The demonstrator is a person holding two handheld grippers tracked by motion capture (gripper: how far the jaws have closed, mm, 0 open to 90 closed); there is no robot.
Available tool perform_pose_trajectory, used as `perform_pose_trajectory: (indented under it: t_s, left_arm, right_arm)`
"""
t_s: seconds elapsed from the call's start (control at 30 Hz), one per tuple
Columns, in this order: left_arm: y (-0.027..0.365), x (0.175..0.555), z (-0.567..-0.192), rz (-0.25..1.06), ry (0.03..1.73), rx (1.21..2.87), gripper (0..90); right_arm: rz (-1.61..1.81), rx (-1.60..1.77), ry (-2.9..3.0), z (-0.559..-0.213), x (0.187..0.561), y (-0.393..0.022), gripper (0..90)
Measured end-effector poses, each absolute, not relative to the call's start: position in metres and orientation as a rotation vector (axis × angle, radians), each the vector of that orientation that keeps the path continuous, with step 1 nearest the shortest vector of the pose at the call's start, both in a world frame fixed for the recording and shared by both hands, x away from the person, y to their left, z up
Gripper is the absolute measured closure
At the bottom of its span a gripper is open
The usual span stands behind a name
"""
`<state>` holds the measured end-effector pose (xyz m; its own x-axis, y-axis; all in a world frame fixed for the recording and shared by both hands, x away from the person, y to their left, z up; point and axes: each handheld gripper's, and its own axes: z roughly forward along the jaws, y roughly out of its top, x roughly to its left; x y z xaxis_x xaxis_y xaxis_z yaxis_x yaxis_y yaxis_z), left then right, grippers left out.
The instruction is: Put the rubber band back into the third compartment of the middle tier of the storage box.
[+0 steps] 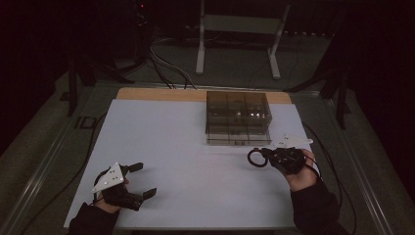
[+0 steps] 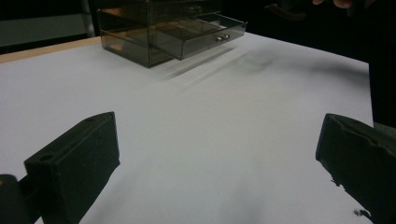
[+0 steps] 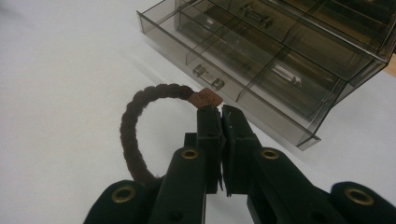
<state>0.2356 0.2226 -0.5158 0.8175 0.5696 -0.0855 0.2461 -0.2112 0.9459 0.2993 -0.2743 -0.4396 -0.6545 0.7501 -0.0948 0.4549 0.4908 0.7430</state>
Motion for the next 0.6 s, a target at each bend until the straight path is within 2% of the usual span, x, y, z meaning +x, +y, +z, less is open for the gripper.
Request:
perform_pose_trajectory:
  t_s: [0.6]
  left_arm:
    - [0.223, 0.235, -0.515, 0.339, 0.627, 1.795, 0.3]
  right_arm:
    - [0.987, 1.017, 2.293, -0.426, 0.321, -0.28, 86.6]
